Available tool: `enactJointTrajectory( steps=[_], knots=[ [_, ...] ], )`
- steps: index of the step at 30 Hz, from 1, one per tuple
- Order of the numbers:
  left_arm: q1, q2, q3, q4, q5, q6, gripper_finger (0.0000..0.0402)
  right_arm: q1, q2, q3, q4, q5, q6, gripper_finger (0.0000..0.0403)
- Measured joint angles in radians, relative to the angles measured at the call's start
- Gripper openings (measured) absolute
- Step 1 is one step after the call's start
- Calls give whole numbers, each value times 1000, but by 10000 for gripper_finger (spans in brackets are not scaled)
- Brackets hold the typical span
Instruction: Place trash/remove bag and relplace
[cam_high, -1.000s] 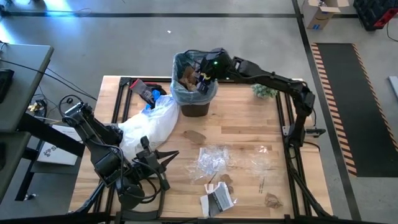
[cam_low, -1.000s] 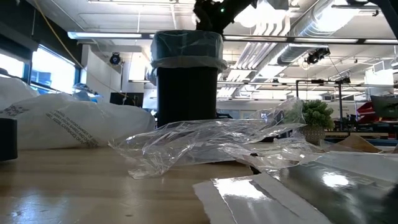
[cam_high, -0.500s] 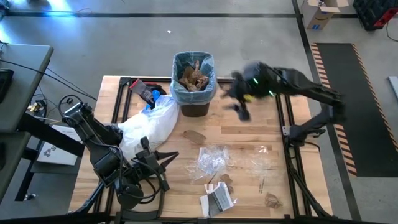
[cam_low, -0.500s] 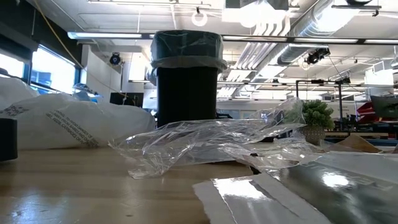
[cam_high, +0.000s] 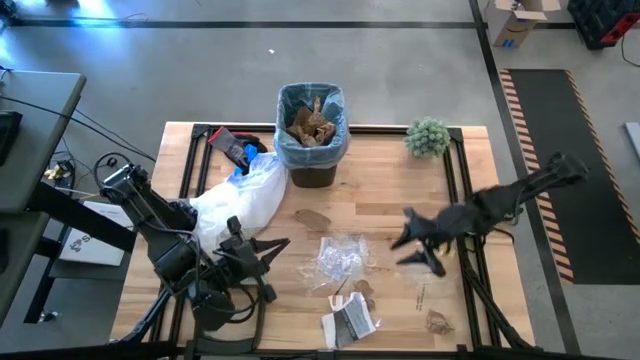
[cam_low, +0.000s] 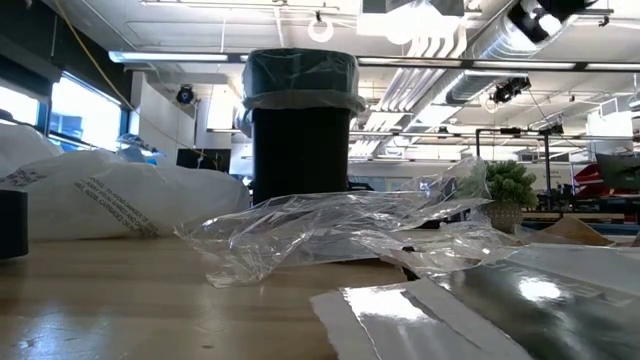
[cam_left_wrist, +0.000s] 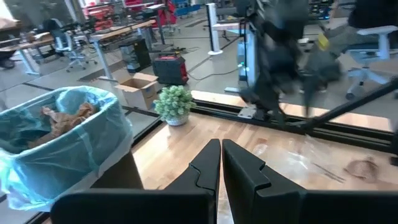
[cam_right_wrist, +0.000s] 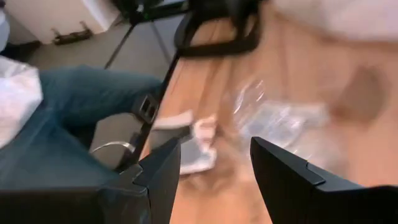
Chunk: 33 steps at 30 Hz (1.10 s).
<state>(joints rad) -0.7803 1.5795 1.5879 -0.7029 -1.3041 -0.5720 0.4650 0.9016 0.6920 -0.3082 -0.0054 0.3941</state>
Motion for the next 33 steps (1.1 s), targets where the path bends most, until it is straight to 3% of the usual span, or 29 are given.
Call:
enactJointTrajectory(
  steps=[4,9,14,19,24,33],
  knots=[
    [43,-3,0,5,11,0,0,114,18,-162,237,75,83,183],
    [100,-4,0,5,94,0,0,202,75,-270,395,211,106,183],
    [146,-4,0,5,216,0,0,209,157,-295,503,214,120,184],
    [155,-4,0,4,268,0,0,203,258,-282,675,179,50,200],
    [151,-4,0,5,271,32,0,171,369,-178,599,207,-20,242],
    [134,-1,0,6,279,9,0,117,546,74,177,141,-253,315]
  ],
)
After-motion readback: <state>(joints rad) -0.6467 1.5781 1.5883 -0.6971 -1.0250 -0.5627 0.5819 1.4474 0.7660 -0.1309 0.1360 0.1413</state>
